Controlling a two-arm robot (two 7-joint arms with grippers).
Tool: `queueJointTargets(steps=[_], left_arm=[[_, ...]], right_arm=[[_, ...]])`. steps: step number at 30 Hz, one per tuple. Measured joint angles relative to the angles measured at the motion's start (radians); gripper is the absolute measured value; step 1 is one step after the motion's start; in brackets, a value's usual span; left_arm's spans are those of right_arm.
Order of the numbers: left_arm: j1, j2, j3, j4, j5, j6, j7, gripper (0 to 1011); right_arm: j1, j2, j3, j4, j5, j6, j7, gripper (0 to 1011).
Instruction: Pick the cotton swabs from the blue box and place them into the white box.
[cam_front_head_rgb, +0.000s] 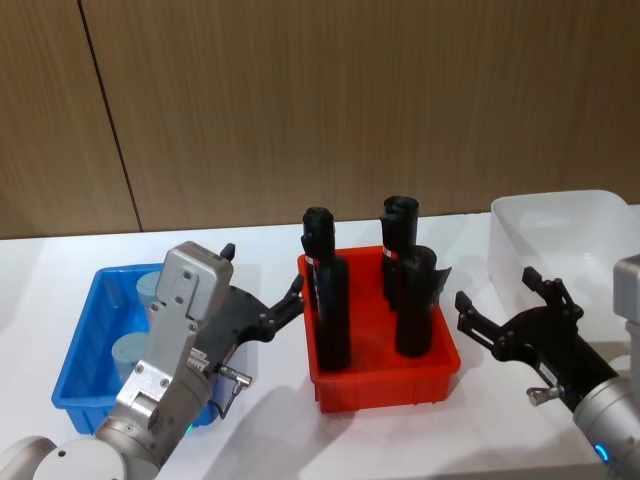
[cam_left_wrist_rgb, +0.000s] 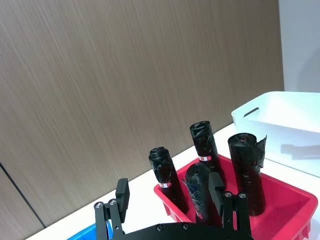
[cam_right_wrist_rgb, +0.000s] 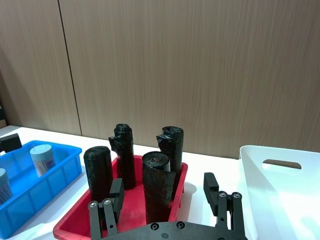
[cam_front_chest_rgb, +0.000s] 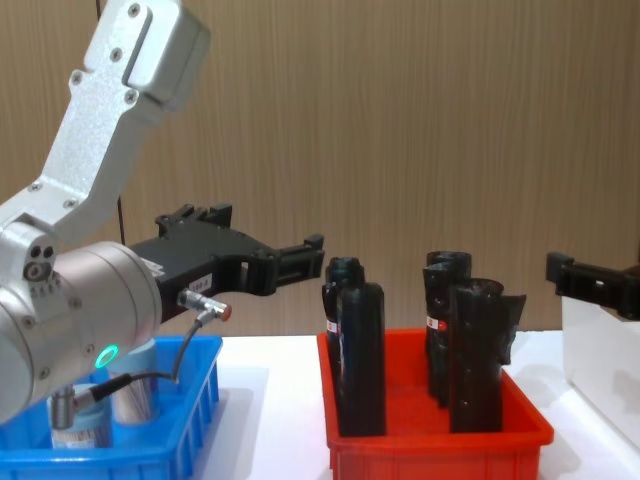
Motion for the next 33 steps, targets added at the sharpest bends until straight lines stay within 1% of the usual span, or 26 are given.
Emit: queueJointTargets(steps=[8, 17, 23, 24, 33], left_arm=[[-0.001, -0.002, -0.003, 0.004, -0.008, 0.000, 0.000, 1004], [-0.006, -0.007, -0.015, 0.017, -0.039, 0.008, 0.016, 1004], [-0.012, -0.009, -0.031, 0.028, -0.071, 0.031, 0.044, 1004], [-0.012, -0.009, -0.031, 0.028, -0.071, 0.031, 0.044, 1004], [-0.016, -0.004, -0.060, 0.039, -0.125, 0.082, 0.079, 1004]], right_arm=[[0.000, 0.000, 0.000, 0.000, 0.000, 0.000, 0.000, 1001], [0.000, 0.000, 0.000, 0.000, 0.000, 0.000, 0.000, 1001], [0.000, 0.000, 0.000, 0.000, 0.000, 0.000, 0.000, 1002], [0.000, 0.000, 0.000, 0.000, 0.000, 0.000, 0.000, 1002], [0.000, 0.000, 0.000, 0.000, 0.000, 0.000, 0.000, 1002]])
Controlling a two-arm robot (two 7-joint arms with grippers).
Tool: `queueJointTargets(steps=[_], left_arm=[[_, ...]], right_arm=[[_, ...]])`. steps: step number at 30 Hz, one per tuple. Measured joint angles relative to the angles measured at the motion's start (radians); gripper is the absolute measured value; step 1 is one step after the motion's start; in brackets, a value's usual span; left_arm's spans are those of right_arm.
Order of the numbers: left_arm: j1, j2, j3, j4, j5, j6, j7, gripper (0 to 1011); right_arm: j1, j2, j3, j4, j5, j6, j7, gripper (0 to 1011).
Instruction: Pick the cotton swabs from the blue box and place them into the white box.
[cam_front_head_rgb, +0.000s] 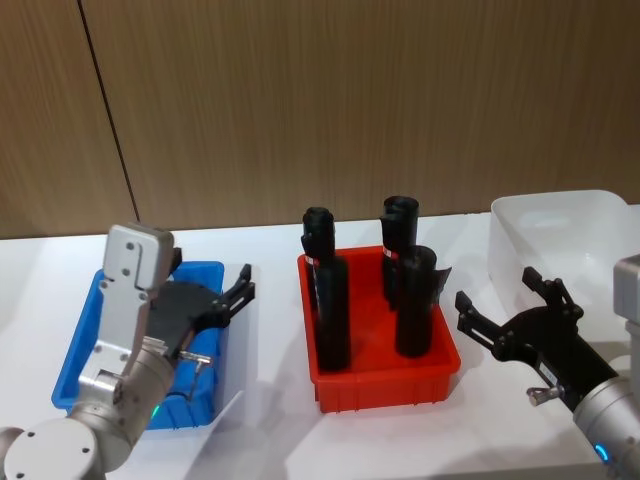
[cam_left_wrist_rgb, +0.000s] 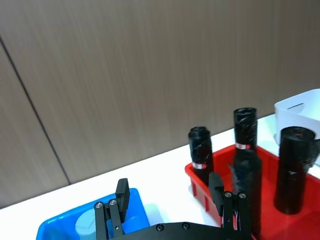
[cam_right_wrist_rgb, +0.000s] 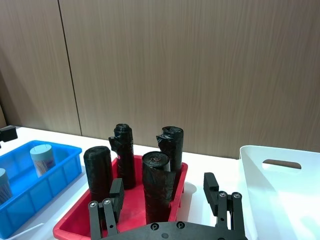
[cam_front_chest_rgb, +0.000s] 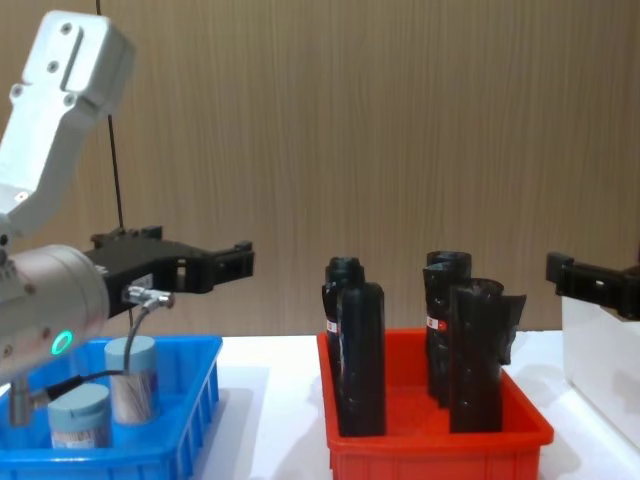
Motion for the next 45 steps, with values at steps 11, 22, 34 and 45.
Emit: queueJointTargets(steps=[11, 22, 34, 45], left_arm=[[0.004, 0.010, -0.030, 0.007, -0.069, 0.064, 0.041, 1004], [0.027, 0.023, -0.055, 0.012, -0.133, 0.106, 0.098, 1004], [0.052, 0.035, -0.077, 0.030, -0.176, 0.129, 0.149, 1004], [0.053, 0.038, -0.093, 0.080, -0.198, 0.134, 0.138, 1004]], right_arm=[[0.000, 0.000, 0.000, 0.000, 0.000, 0.000, 0.000, 1001], [0.000, 0.000, 0.000, 0.000, 0.000, 0.000, 0.000, 1001], [0.000, 0.000, 0.000, 0.000, 0.000, 0.000, 0.000, 1001], [0.000, 0.000, 0.000, 0.000, 0.000, 0.000, 0.000, 1001]])
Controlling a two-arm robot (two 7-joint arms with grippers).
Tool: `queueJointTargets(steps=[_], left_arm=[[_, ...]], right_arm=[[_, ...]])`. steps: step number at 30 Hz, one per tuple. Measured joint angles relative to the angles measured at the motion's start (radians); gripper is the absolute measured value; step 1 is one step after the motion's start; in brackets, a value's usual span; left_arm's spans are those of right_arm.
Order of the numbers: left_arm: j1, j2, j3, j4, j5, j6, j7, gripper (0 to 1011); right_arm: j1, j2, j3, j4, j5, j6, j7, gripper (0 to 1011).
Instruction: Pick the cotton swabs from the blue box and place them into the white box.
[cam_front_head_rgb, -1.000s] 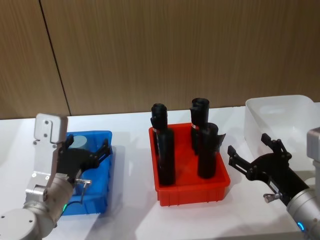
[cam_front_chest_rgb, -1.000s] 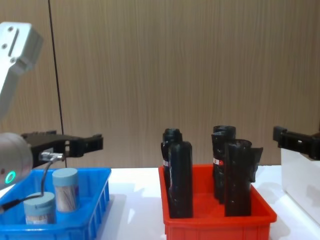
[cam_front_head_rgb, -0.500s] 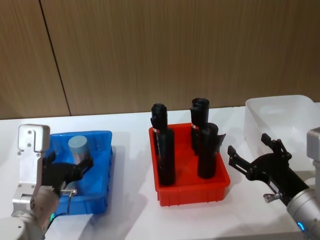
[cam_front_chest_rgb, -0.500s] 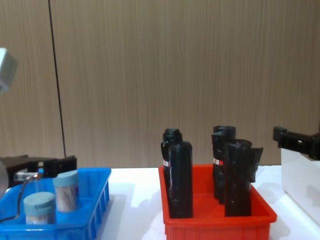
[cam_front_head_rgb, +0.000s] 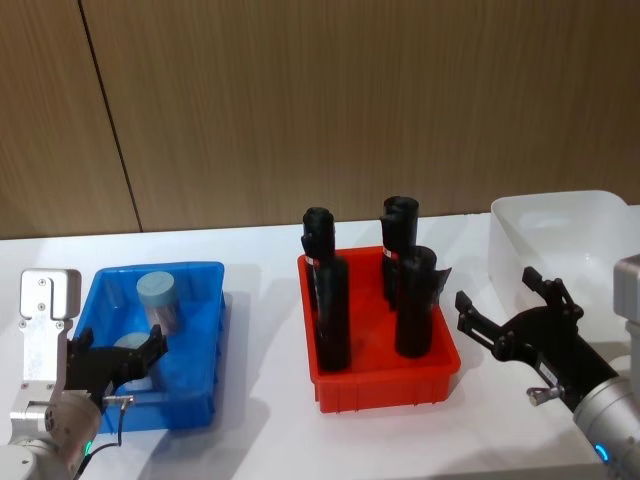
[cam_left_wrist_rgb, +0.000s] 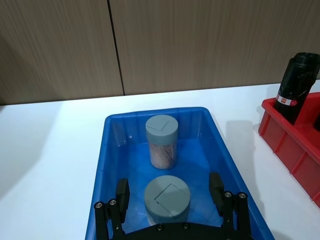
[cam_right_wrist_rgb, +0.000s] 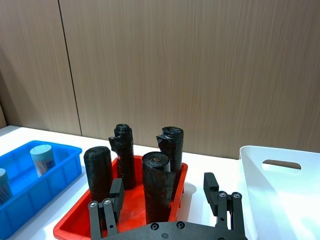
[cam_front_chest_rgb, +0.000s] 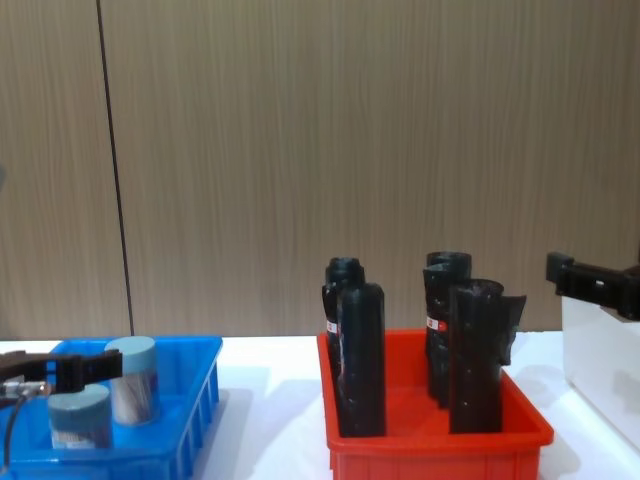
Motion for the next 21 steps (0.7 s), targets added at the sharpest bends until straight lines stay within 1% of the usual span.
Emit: queueJointTargets(steps=[6, 12, 21], left_arm=[[-0.011, -0.003, -0.005, 0.033, -0.002, 0.002, -0.026, 1004], [-0.032, -0.010, -0.010, 0.083, 0.000, 0.004, -0.071, 1004], [-0.056, -0.019, -0.014, 0.139, 0.007, 0.004, -0.122, 1004]], right_arm=[[0.000, 0.000, 0.000, 0.000, 0.000, 0.000, 0.000, 1001], [0.000, 0.000, 0.000, 0.000, 0.000, 0.000, 0.000, 1001], [0.000, 0.000, 0.000, 0.000, 0.000, 0.000, 0.000, 1001]])
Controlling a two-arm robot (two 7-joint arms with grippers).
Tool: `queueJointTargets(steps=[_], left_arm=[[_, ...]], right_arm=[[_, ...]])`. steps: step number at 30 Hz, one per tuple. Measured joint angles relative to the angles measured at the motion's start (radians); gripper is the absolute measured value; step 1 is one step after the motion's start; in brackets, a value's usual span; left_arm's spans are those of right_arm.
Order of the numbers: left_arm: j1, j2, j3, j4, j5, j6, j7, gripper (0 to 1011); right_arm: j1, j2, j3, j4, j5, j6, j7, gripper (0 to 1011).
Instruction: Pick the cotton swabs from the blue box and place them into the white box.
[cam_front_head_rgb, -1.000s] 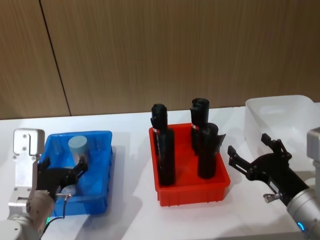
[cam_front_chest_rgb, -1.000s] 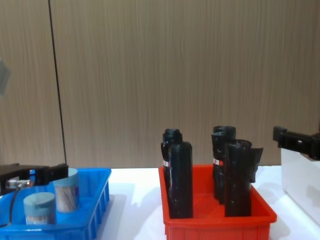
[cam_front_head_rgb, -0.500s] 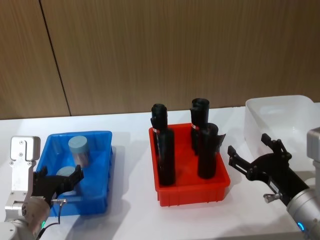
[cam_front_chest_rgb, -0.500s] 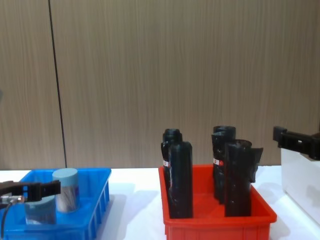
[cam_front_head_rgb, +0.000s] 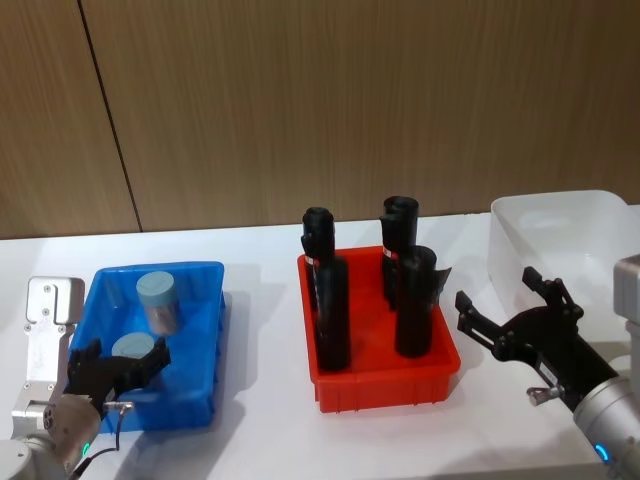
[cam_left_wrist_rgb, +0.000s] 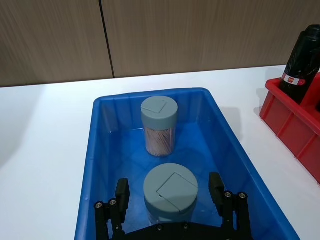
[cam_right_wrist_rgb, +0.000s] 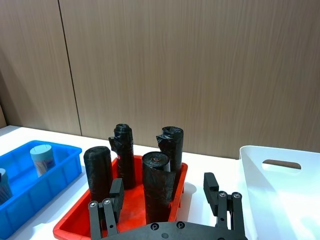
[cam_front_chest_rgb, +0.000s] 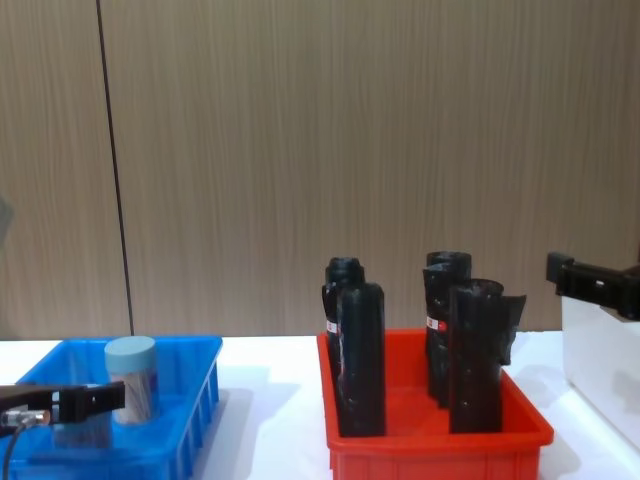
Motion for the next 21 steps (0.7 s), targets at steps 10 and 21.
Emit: queueJointTargets(steps=[10, 21], left_arm=[[-0.025, -0.012, -0.002, 0.059, 0.007, -0.008, -0.046, 980], [-0.043, -0.021, -0.002, 0.093, 0.029, -0.021, -0.077, 683]], right_arm=[[0.000, 0.000, 0.000, 0.000, 0.000, 0.000, 0.000, 1001], [0.000, 0.000, 0.000, 0.000, 0.000, 0.000, 0.000, 1001]])
